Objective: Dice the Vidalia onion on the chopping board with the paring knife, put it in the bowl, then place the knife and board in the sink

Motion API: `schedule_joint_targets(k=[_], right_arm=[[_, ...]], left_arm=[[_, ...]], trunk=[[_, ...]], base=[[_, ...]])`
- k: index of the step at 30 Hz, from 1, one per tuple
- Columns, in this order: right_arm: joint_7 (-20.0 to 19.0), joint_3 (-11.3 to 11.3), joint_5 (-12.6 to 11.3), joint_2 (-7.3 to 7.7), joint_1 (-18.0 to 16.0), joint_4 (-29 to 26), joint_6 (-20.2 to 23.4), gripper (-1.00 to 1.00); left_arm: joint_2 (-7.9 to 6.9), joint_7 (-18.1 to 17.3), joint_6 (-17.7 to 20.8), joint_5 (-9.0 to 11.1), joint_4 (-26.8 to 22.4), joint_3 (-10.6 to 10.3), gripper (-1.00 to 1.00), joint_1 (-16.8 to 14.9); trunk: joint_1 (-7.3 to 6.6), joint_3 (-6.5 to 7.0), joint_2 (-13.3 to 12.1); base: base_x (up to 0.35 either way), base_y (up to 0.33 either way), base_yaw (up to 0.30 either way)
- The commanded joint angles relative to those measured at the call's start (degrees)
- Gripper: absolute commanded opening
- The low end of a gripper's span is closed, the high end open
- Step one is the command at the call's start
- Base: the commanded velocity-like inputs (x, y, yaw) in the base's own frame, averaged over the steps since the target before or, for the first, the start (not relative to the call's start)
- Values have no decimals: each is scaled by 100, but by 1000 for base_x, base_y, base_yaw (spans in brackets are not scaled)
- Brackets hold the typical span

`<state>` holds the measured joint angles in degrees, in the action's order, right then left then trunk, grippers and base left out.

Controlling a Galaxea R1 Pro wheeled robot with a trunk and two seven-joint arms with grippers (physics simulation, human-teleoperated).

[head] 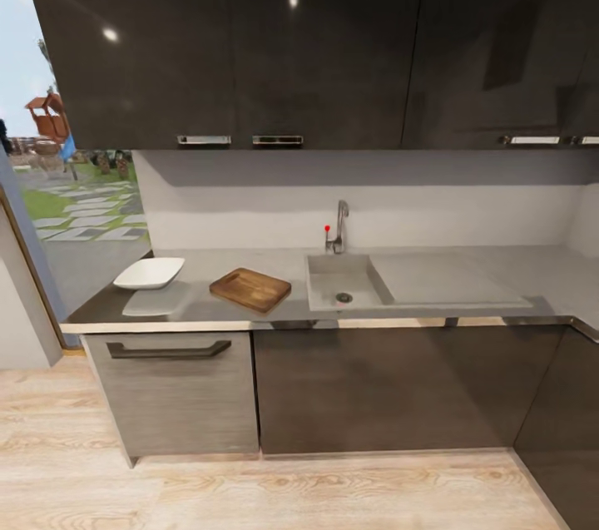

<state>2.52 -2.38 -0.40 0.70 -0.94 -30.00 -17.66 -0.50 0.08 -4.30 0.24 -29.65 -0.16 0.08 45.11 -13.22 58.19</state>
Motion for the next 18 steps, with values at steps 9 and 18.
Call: schedule_joint_targets(k=[9,18], right_arm=[[12,12,-4,0,-3,3,-16,100],[12,13,-4,-9,-3,3,-16,100]], left_arm=[[6,1,-9,2,0,-2,100,1],[6,1,-9,2,4,-2,100,1]], trunk=[[-198,156,-358],[-396,318,-719]], base=[[0,0,0],[0,0,0]])
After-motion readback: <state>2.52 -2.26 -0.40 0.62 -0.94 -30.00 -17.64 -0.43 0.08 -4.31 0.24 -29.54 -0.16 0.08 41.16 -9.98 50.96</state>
